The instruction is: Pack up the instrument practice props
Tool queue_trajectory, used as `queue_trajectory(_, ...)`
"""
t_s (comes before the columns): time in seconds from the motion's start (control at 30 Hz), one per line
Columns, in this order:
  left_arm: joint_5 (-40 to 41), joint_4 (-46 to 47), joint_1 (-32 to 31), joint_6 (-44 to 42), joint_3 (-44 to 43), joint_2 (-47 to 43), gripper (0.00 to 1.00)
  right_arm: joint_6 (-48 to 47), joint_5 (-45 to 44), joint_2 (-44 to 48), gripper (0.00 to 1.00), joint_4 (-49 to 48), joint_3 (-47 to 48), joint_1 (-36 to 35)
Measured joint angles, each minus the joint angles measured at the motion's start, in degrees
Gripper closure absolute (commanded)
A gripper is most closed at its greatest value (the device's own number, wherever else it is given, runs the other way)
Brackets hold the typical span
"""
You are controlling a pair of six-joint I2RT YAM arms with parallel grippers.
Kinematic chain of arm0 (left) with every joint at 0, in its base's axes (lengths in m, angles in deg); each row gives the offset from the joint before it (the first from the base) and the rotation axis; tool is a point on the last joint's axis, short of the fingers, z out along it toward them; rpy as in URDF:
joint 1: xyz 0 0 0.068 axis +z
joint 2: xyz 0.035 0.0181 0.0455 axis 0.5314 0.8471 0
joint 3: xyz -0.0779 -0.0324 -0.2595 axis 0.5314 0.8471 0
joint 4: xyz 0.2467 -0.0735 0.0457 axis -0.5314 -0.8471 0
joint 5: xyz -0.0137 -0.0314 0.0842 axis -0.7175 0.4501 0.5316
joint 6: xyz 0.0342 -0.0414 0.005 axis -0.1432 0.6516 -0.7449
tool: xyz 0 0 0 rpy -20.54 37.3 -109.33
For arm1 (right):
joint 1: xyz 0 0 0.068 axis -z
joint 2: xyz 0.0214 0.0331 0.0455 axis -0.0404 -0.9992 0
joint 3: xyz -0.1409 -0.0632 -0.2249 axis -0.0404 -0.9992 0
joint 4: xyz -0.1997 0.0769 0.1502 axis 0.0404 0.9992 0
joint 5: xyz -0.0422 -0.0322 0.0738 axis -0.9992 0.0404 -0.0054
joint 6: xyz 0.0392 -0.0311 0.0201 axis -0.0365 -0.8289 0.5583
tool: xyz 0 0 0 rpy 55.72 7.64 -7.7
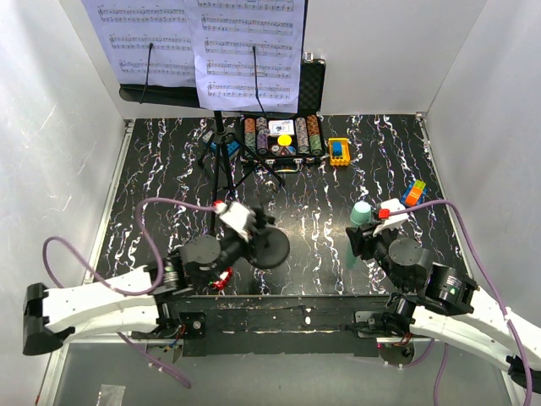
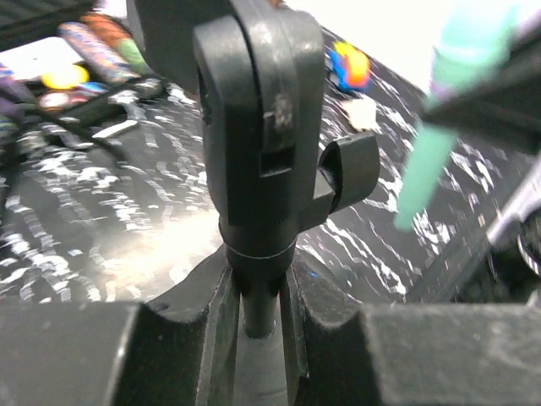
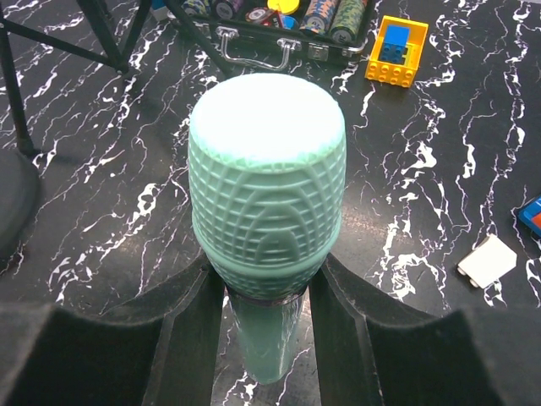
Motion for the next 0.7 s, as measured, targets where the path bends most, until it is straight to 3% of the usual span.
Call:
queue_trajectory(0.17,14.82,-23.58,3.74,9.66,-12.2,-5.4,1.0,0.46,1.05,0.09,0.99,-0.59,-0.04,0.0)
queue_trajectory(0.37,15.1,-40.33,31.41,16.61,-13.51,-6.91,1.0,0.48,2.69,0.02,0.99,-2.14,-0.09,0.0)
queue_trajectory(0.5,13.73,-44.3,42.49,17.16,-15.69,-3.69,1.0,0.48,3.96,0.11,0.99,-2.19,-0.09,0.0)
queue_trajectory(0.7,11.5,-36.24,54.49,17.51,-15.8,7.28,1.0,2.93,7.74,0.9,0.99,-3.67,-1.42,0.0)
